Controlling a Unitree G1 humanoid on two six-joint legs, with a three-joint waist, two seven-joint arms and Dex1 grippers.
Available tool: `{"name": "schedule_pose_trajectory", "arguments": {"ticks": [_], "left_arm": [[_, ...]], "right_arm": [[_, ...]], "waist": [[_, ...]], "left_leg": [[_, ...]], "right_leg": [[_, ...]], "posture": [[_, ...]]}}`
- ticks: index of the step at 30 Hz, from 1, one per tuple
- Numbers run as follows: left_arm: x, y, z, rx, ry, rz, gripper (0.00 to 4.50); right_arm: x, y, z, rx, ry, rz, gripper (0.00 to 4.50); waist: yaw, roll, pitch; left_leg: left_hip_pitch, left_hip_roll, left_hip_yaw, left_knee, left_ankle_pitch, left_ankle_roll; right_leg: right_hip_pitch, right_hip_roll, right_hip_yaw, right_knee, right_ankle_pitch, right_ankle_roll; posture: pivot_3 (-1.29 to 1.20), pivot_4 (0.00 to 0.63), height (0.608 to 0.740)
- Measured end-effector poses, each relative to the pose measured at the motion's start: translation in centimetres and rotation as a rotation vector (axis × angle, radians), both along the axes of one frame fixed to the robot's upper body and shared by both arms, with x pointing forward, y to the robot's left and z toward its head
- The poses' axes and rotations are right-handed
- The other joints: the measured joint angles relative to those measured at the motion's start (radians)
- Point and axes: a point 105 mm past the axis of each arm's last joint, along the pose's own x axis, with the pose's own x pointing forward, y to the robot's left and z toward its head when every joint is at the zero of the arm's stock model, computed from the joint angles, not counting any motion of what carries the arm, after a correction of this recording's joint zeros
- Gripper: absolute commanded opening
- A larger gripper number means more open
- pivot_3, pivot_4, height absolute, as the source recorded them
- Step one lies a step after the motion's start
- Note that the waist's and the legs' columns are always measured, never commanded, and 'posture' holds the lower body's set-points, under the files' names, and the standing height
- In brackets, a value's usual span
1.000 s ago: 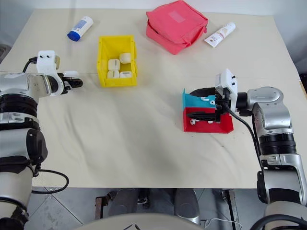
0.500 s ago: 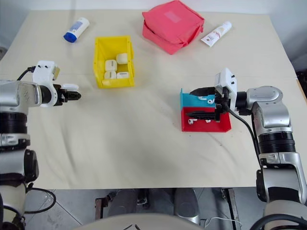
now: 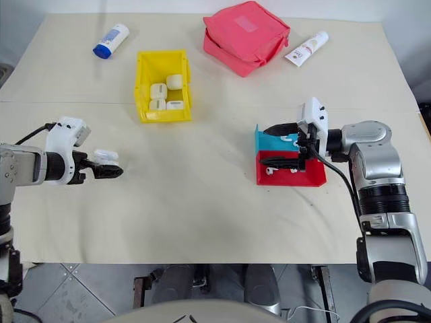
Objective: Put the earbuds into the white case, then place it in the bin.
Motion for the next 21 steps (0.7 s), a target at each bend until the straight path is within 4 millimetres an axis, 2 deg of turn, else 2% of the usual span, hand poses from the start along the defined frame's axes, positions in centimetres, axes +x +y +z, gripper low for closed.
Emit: {"name": "schedule_pose_trajectory", "arguments": {"ticks": [9, 16, 21], "left_arm": [[1.0, -0.9, 0.2, 0.024, 0.023, -0.022, 4.49], [2.6, -1.7, 0.6, 0.014, 0.029, 0.001, 4.49], [2.7, -1.8, 0.4, 0.028, 0.049, 0.0, 4.49]], "right_arm": [[0.1, 0.0, -0.2, 0.0, 0.006, 0.002, 4.5], [0.1, 0.0, -0.2, -0.001, 0.0, 0.004, 4.5], [0.1, 0.0, -0.2, -0.001, 0.0, 0.002, 4.5]], "waist": [[0.01, 0.0, 0.0], [0.025, 0.0, 0.0], [0.024, 0.001, 0.0]], "left_leg": [[0.0, 0.0, 0.0, 0.0, 0.0, 0.0], [0.0, -0.001, 0.001, 0.001, 0.0, 0.0], [0.001, -0.001, 0.001, 0.001, 0.0, 0.0]], "right_leg": [[0.0, 0.0, -0.001, 0.0, 0.0, 0.0], [0.0, 0.0, -0.001, 0.0, 0.0, 0.0], [0.0, 0.0, -0.001, 0.001, 0.0, 0.0]], "posture": [[0.0, 0.15, 0.74], [0.0, 0.15, 0.74], [0.0, 0.15, 0.74]]}}
